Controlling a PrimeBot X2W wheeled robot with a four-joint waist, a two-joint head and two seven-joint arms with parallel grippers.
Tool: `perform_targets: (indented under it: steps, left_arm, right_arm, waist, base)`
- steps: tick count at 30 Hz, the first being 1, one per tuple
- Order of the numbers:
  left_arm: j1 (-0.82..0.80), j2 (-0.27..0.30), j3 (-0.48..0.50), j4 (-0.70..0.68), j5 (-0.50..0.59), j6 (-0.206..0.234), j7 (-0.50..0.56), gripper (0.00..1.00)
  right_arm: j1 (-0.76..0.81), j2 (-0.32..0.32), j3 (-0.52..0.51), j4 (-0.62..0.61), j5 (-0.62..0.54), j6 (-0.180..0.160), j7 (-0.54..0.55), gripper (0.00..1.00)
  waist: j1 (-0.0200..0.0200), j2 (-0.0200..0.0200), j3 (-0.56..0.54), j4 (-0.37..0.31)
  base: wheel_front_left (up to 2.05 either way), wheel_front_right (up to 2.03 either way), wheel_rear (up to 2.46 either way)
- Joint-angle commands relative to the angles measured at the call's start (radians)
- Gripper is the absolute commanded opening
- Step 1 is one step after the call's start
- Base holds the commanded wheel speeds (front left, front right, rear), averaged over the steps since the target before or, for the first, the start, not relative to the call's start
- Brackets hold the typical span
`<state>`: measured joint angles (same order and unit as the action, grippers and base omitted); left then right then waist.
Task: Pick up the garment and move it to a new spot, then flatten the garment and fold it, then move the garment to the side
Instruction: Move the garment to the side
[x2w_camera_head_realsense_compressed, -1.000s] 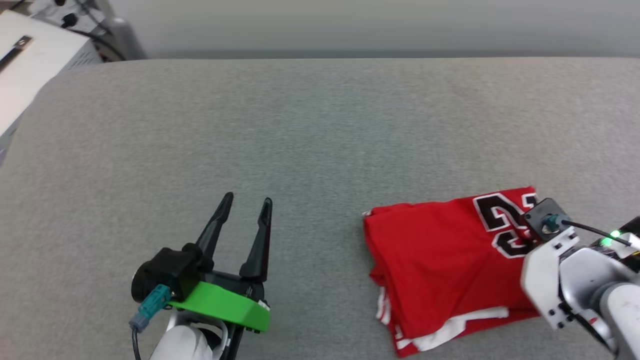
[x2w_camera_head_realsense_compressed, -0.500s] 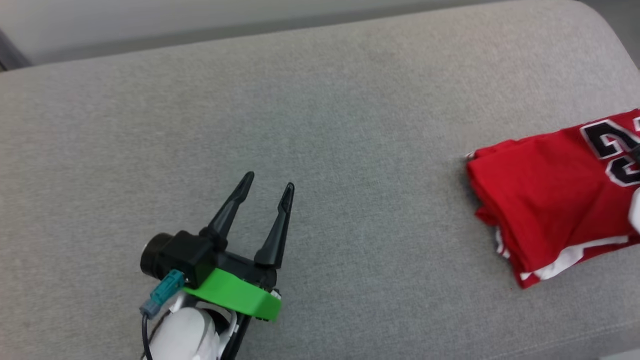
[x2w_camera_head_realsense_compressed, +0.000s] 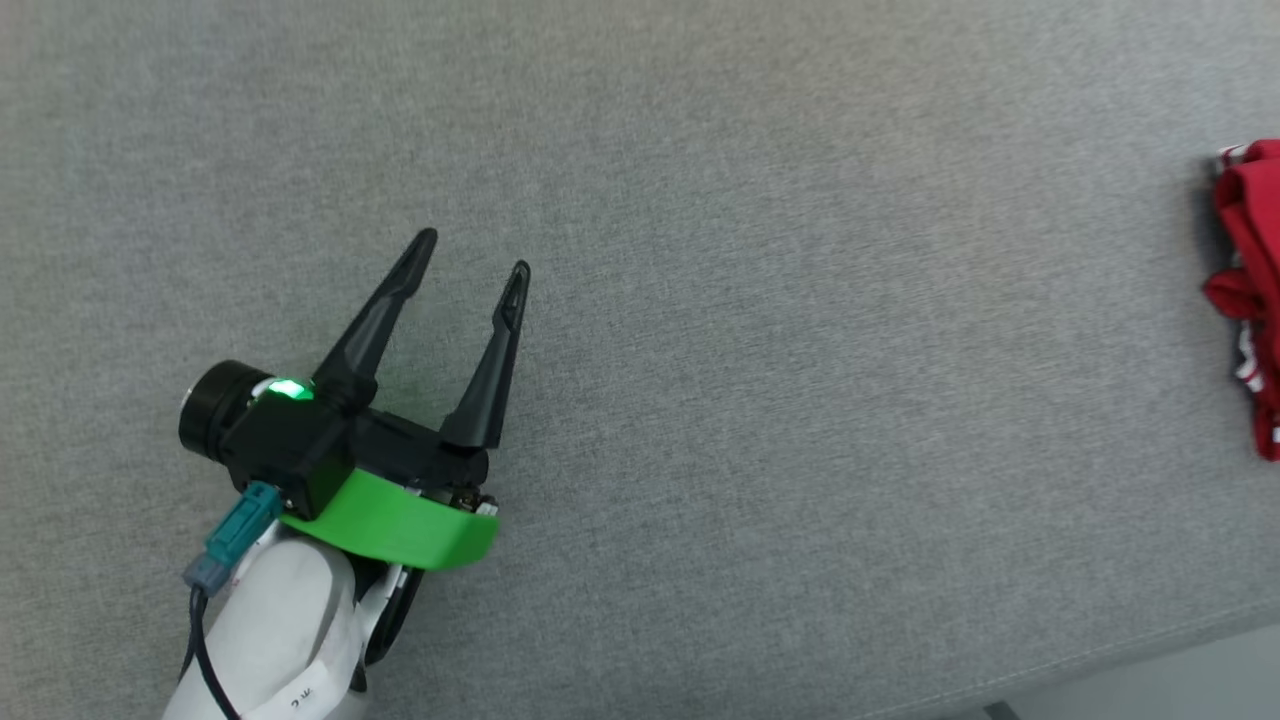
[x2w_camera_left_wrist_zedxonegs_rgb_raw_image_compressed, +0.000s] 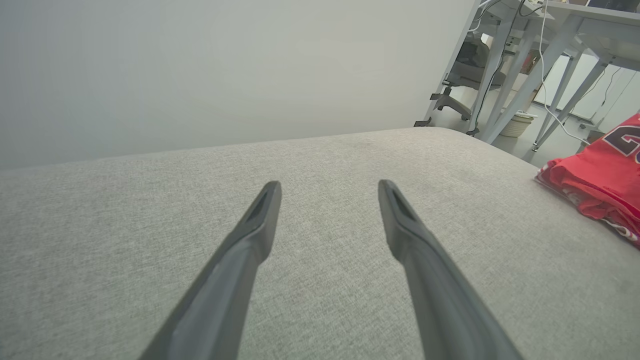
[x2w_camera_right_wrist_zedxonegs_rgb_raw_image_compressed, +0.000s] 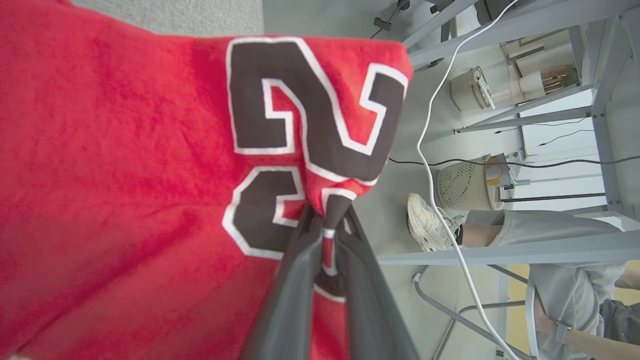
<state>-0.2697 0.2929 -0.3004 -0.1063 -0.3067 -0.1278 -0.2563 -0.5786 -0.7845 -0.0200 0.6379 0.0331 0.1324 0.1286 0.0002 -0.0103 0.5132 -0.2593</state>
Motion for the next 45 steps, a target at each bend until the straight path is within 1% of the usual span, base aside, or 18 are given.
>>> perform_targets:
  steps: [1,7,14,15,16,17,22,25,29,31,35,38,42,45]
  left_arm:
    - [-0.019,0.011,0.007,-0.013,0.007,-0.003,-0.006,1.00]
    - [-0.036,0.019,0.014,-0.039,0.010,-0.003,-0.006,1.00]
    - [-0.031,0.011,0.016,-0.033,0.010,-0.003,-0.006,1.00]
    - [-0.029,0.008,0.016,-0.028,0.010,-0.003,-0.006,1.00]
    - [-0.029,0.004,0.016,-0.026,0.010,-0.003,-0.006,1.00]
    - [-0.028,0.000,0.015,-0.023,0.009,-0.003,-0.006,1.00]
    - [-0.026,-0.023,0.012,-0.009,0.006,-0.003,-0.006,1.00]
    - [-0.017,-0.043,0.013,0.004,0.001,-0.003,-0.006,1.00]
    - [0.009,-0.067,0.025,0.022,-0.005,-0.003,-0.006,1.00]
    - [0.027,-0.078,0.034,0.031,-0.006,-0.003,-0.006,1.00]
    - [0.064,-0.100,0.056,0.050,-0.007,-0.003,-0.006,1.00]
    - [0.094,-0.112,0.073,0.062,-0.005,-0.003,-0.006,1.00]
    - [0.138,-0.128,0.124,0.094,0.021,0.000,-0.006,1.00]
    - [0.160,-0.151,0.162,0.111,0.041,0.001,-0.006,1.00]
  right_arm:
    - [-0.028,0.006,-0.029,0.021,-0.018,-0.002,-0.019,0.00]
    - [-0.074,0.036,-0.141,0.112,-0.079,-0.002,-0.068,0.00]
    - [-0.102,0.075,-0.199,0.188,-0.142,-0.002,-0.105,0.00]
    - [-0.105,0.080,-0.210,0.199,-0.149,-0.002,-0.108,0.02]
    - [-0.106,0.082,-0.215,0.205,-0.157,-0.002,-0.111,0.34]
    - [-0.109,0.083,-0.224,0.212,-0.166,-0.002,-0.115,1.00]
    - [-0.114,0.084,-0.258,0.218,-0.190,-0.002,-0.148,1.00]
    - [-0.114,0.087,-0.268,0.202,-0.185,-0.002,-0.182,1.00]
    - [-0.115,0.111,-0.251,0.145,-0.140,-0.002,-0.235,1.00]
    - [-0.100,0.132,-0.217,0.100,-0.109,-0.002,-0.254,1.00]
    - [-0.043,0.190,-0.157,-0.028,-0.016,-0.002,-0.263,1.00]
    - [0.020,0.243,-0.121,-0.163,0.057,-0.002,-0.250,1.00]
    - [0.121,0.325,-0.101,-0.359,0.129,-0.002,-0.218,1.00]
    - [0.197,0.388,-0.101,-0.480,0.153,-0.002,-0.203,1.00]
  waist:
    - [-0.0002,0.0103,0.092,0.033]
    - [-0.0002,0.0103,0.135,0.074]
    - [-0.0002,0.0103,0.125,0.093]
    - [-0.0002,0.0103,0.118,0.094]
    - [-0.0002,0.0103,0.113,0.096]
    - [-0.0002,0.0103,0.104,0.097]
    - [-0.0002,0.0103,0.053,0.103]
    - [-0.0002,0.0103,0.005,0.108]
    - [-0.0002,0.0103,-0.071,0.115]
    - [-0.0002,0.0103,-0.114,0.120]
    - [-0.0002,0.0103,-0.198,0.135]
    - [-0.0002,0.0103,-0.256,0.148]
    - [-0.0002,0.0103,-0.319,0.165]
    - [-0.0002,0.0103,-0.354,0.179]
  base:
    - [0.00,0.00,0.00]
    - [0.00,0.00,0.00]
    - [0.00,0.00,0.00]
    - [0.00,0.00,0.00]
    - [0.00,0.00,0.00]
    - [0.00,0.00,0.00]
    - [0.00,0.00,0.00]
    - [0.00,0.00,0.00]
    - [0.00,0.00,0.00]
    - [0.00,0.00,0.00]
    - [0.00,0.00,0.00]
    - [0.00,0.00,0.00]
    - [0.00,0.00,0.00]
    - [0.00,0.00,0.00]
